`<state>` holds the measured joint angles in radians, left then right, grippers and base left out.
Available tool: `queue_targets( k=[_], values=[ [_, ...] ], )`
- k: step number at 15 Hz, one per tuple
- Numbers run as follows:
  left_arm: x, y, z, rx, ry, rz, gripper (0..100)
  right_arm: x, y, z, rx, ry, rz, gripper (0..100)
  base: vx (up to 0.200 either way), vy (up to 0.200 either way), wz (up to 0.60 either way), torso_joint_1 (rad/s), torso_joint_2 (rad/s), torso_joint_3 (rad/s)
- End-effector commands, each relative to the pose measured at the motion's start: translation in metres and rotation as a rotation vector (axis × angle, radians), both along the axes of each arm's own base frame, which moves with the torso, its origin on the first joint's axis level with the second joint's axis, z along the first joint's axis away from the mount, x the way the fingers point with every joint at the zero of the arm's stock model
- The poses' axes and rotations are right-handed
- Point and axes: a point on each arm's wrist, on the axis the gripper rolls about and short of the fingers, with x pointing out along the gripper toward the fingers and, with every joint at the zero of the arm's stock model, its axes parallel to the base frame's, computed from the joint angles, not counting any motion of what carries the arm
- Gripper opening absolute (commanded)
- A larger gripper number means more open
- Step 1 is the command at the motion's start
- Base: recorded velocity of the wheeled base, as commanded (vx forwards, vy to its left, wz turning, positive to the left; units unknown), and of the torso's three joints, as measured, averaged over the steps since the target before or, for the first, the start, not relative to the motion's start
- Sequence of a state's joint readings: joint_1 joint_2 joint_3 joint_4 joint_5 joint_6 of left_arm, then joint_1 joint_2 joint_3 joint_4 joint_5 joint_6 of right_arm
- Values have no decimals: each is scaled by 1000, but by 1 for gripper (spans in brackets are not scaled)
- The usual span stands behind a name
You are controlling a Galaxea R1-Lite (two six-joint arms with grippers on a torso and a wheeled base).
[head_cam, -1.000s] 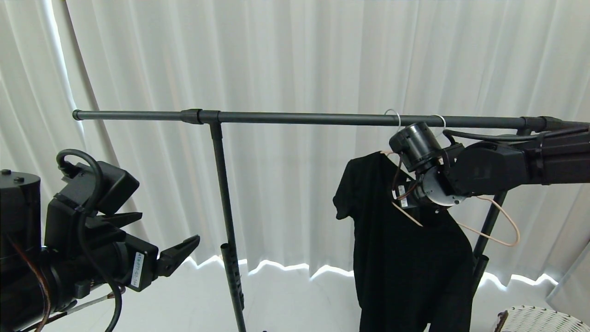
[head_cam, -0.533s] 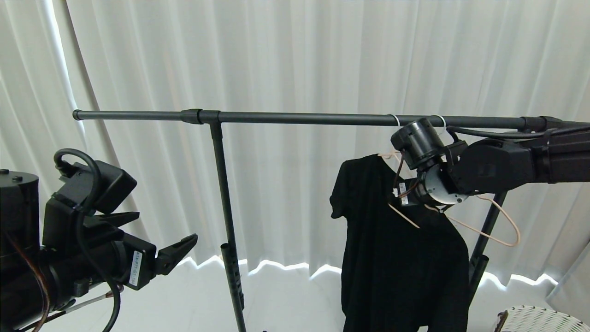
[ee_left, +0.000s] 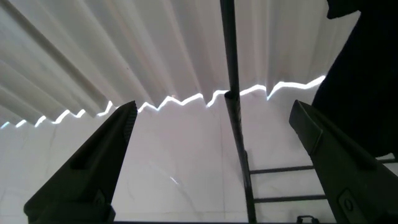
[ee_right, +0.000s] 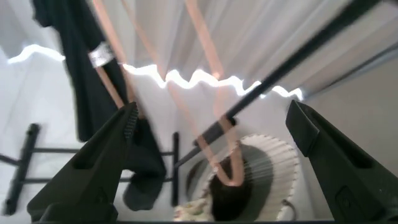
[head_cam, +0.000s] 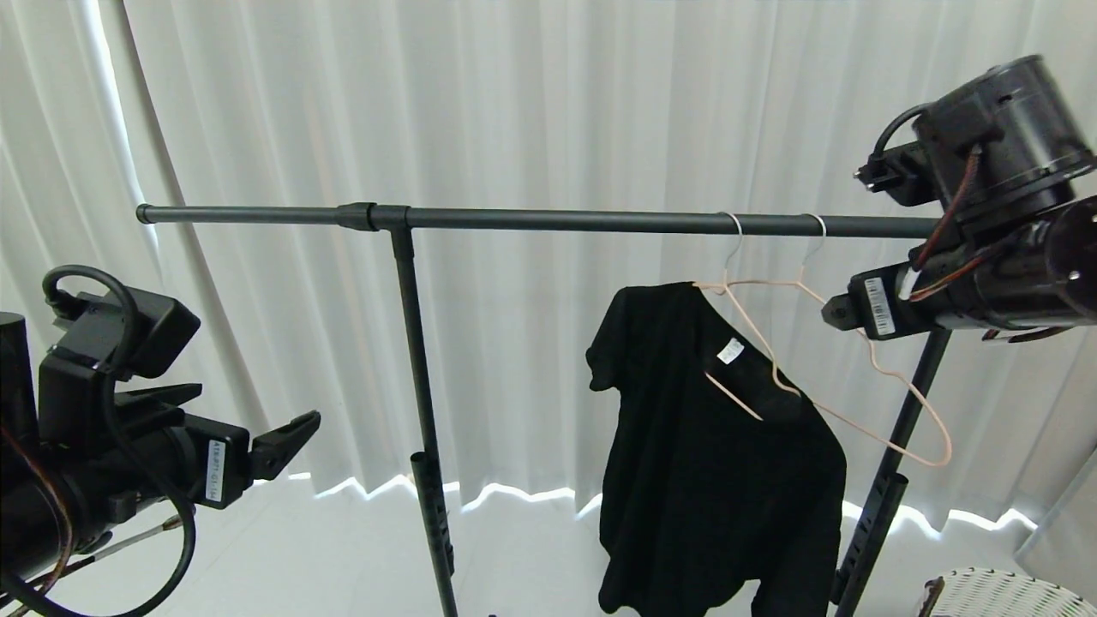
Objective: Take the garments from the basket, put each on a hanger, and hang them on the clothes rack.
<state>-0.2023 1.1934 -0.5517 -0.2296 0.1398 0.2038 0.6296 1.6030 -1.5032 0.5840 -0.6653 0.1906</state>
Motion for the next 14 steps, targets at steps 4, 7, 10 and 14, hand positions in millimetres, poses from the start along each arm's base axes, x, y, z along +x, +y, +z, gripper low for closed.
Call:
queue_targets(
  k=[4, 7, 10, 14],
  values=[
    [-1, -1, -3, 3, 9, -7, 100, -8, -22, 18, -9, -59, -23, 100, -200, 0, 0, 3, 4, 4],
    [-1, -1, -3, 3, 8, -9, 100, -12, -29, 24, -8, -77, -34, 100, -200, 0, 0, -4, 1, 2],
    [-2, -1, -3, 12, 10, -12, 100, -16, -31, 27, 5, -109, -36, 100, -200, 0, 0, 1, 1, 4],
    [-3, -3, -5, 17, 15, -28, 100, -23, -37, 24, -7, -154, -17, 100, 0, 0, 0, 0, 0, 0]
  ],
)
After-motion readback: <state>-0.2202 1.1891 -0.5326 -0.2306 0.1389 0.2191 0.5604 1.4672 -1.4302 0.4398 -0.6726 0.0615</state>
